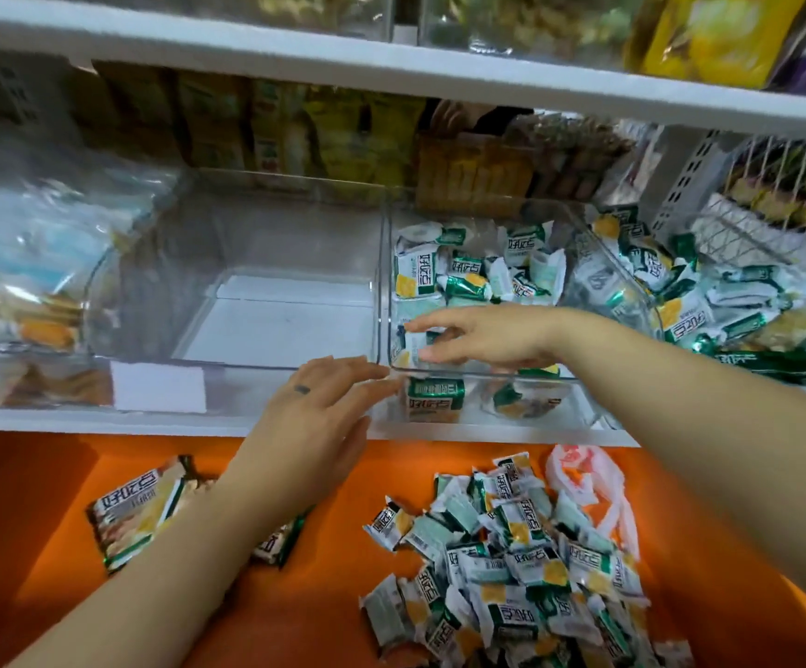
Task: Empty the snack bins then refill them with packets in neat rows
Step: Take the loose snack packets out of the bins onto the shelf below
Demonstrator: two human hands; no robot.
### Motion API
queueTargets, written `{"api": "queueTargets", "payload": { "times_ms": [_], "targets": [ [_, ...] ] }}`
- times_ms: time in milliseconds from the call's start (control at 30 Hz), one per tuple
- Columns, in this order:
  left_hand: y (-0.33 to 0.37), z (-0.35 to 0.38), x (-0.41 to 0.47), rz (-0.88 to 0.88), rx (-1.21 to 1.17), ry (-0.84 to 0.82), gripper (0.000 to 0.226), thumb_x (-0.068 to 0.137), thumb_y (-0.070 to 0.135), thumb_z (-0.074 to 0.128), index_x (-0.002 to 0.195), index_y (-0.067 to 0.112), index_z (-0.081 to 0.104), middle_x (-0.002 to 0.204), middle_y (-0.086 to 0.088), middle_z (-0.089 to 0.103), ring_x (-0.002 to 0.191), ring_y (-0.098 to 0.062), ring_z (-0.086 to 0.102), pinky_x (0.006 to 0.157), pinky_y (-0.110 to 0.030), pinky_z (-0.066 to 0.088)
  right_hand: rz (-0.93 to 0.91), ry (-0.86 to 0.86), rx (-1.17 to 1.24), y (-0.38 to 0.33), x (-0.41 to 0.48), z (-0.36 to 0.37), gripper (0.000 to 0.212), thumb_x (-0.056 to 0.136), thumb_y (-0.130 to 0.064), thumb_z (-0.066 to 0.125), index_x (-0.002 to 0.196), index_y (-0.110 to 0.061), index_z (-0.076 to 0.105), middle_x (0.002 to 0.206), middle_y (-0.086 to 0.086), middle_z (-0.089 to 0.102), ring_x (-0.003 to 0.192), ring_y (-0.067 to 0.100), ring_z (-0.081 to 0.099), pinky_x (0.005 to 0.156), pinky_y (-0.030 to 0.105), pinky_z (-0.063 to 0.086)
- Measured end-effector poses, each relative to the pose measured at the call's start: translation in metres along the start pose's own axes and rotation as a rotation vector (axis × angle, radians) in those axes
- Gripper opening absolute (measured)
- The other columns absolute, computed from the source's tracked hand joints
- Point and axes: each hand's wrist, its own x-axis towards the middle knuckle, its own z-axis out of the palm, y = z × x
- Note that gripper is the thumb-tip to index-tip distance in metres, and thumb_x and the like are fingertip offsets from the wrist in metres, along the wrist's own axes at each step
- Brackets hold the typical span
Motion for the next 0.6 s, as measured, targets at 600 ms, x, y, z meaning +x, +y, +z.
{"api": "queueTargets", "payload": {
  "times_ms": [600],
  "targets": [
    [0.001, 0.006, 0.0, -0.032, 0.003, 0.064, 0.033, 0.084, 0.013, 0.048, 0.111, 0.015, 0.067, 0.117, -0.006, 0.063, 0.108, -0.024, 0.055, 0.098, -0.041, 0.041, -0.164, 0.208, -0.112, 0.002, -0.028, -0.018, 0.038, 0.076, -0.02, 0.079, 0.099, -0.042, 0.056, 0.094, 0.011, 0.054, 0.073, 0.023, 0.051, 0.085, 0.046, 0.049]
  ]
}}
